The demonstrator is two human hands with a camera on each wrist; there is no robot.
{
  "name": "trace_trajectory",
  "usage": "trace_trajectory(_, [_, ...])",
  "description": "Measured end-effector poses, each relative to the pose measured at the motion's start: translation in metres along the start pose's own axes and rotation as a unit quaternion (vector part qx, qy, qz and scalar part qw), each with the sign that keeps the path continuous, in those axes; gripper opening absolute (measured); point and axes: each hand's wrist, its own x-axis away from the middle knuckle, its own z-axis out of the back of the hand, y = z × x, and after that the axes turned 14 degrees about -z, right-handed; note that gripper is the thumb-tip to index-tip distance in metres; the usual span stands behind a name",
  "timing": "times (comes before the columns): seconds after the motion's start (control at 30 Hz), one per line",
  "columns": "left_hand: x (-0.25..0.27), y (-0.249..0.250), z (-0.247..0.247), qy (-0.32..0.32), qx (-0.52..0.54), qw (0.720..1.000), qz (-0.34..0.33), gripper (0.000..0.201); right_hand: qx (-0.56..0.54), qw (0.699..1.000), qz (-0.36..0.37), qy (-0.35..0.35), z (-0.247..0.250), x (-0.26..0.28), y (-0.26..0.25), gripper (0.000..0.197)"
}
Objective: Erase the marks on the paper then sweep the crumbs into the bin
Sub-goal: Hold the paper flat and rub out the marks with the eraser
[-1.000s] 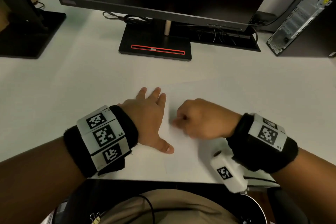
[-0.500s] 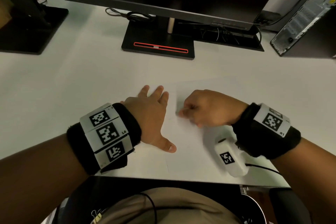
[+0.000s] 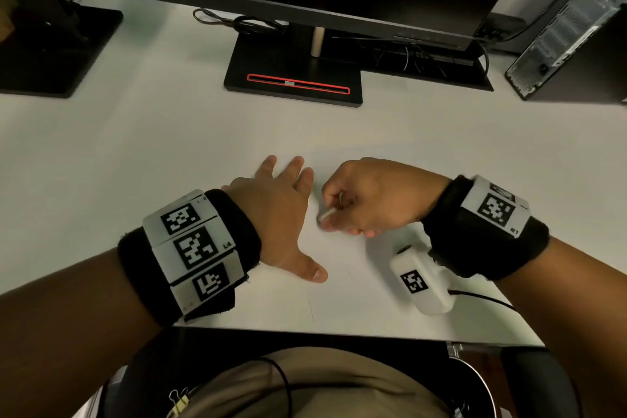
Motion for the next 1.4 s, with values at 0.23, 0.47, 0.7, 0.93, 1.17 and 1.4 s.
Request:
trace_trajectory(0.23, [0.001, 0.001, 0.001, -0.001, -0.002, 1.000, 0.008, 0.143, -0.015, 0.997, -0.036, -0.067, 0.015, -0.011, 0.002, 0.031])
trace_trajectory(0.47, [0.002, 0.001, 0.001, -0.004, -0.002, 1.000, 0.005, 0.143, -0.049, 0.995, 0.001, -0.082, 0.004, -0.008, -0.003, 0.025])
trace_trajectory(0.7, [0.001, 0.001, 0.001, -0.006, -0.008, 1.000, 0.007, 0.142, -0.054, 0.997, -0.023, -0.043, 0.016, -0.012, -0.001, 0.028])
trace_trajectory(0.93, [0.001, 0.002, 0.001, -0.004, -0.006, 1.000, 0.007, 0.142, -0.042, 0.998, -0.041, -0.032, 0.021, -0.014, -0.001, 0.026])
trace_trajectory(1.17, [0.001, 0.002, -0.001, -0.004, -0.037, 0.999, 0.015, 0.141, -0.038, 0.998, -0.020, -0.050, 0.010, -0.015, -0.007, 0.027])
trace_trajectory(1.4, [0.001, 0.001, -0.001, -0.005, -0.040, 0.999, 0.013, 0.141, -0.043, 0.998, -0.012, -0.046, 0.003, -0.014, -0.011, 0.028])
